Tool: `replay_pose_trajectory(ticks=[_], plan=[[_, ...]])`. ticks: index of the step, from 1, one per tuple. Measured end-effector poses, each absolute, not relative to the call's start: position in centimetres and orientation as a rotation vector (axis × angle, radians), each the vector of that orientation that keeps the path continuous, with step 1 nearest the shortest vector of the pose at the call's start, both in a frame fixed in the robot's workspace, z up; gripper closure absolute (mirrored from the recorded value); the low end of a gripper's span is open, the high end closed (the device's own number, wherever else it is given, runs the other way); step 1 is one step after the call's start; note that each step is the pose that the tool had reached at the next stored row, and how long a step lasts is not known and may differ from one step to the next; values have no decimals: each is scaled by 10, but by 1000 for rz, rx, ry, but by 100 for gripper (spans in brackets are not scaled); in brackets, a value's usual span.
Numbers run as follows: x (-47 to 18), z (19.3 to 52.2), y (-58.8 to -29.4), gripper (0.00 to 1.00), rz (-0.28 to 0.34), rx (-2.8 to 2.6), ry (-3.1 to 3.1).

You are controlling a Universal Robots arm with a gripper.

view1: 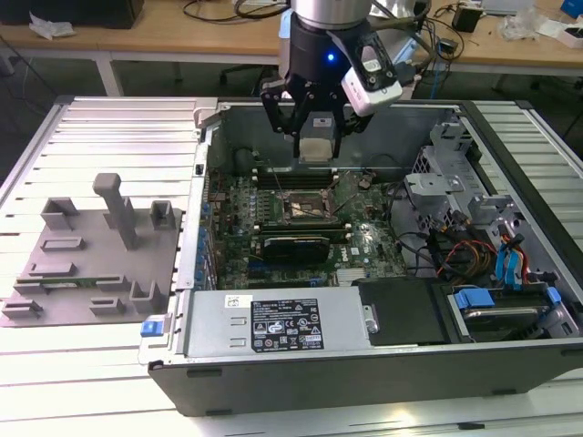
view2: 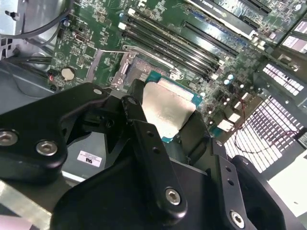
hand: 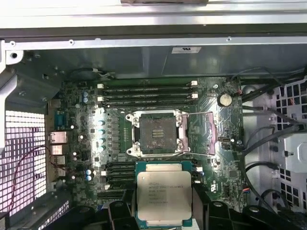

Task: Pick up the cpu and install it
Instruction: 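Pick up the cpu and move it towards the insertion slot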

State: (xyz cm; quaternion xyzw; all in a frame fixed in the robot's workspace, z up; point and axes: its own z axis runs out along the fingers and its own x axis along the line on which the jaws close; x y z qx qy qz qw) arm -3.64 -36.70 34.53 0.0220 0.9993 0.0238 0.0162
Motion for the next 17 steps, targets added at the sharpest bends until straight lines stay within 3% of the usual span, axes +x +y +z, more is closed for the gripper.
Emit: replay_pose_trajectory(ticks=[17], plan=[[-36,297,-347,45,74,61,3108]])
